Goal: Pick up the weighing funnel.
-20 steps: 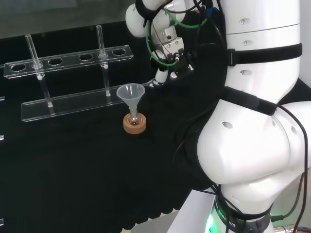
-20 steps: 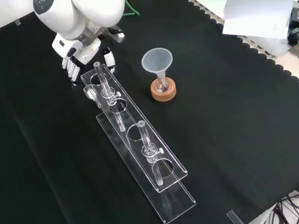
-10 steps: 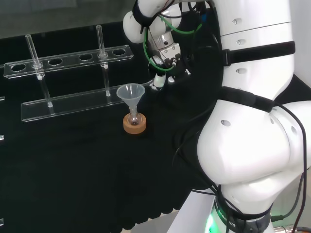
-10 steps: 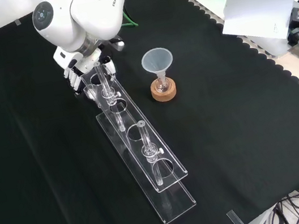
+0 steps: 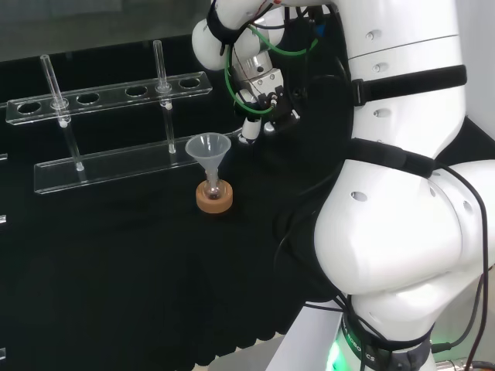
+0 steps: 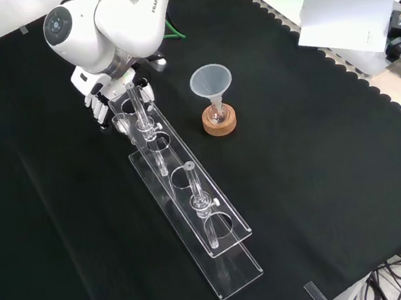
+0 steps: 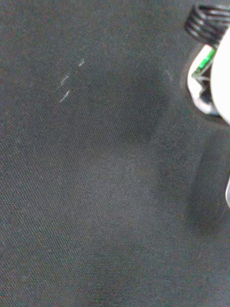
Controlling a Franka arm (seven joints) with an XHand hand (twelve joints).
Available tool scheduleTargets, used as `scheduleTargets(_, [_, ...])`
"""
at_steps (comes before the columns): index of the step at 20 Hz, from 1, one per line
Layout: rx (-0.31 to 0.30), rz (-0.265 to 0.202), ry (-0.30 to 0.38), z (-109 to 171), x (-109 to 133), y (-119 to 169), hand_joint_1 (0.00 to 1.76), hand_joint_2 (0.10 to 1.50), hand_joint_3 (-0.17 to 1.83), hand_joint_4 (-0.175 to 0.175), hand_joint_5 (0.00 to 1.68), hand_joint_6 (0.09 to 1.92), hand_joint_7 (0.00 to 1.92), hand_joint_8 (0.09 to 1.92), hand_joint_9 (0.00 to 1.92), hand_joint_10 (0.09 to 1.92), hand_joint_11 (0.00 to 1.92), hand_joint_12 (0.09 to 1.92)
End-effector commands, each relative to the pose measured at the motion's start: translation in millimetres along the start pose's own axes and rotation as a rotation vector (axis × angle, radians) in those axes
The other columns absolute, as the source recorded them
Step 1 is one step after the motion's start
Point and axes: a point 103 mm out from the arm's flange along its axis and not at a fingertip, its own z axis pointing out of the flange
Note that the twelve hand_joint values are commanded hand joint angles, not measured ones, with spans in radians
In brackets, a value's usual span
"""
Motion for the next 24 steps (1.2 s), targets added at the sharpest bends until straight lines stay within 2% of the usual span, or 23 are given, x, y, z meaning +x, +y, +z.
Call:
scheduleTargets(1, [0.005,0.008,-0.003,1.3,-6.4,3.3,0.93,0.56,0.72,-0.024,0.68,0.78,0.53,0.69,0.71,0.54,0.52,1.3])
scheduleTargets(24, [0.012,0.02,-0.01,7.4,-7.9,9.7,0.93,0.58,0.72,-0.02,0.71,0.82,0.55,0.69,0.73,0.54,0.52,1.3])
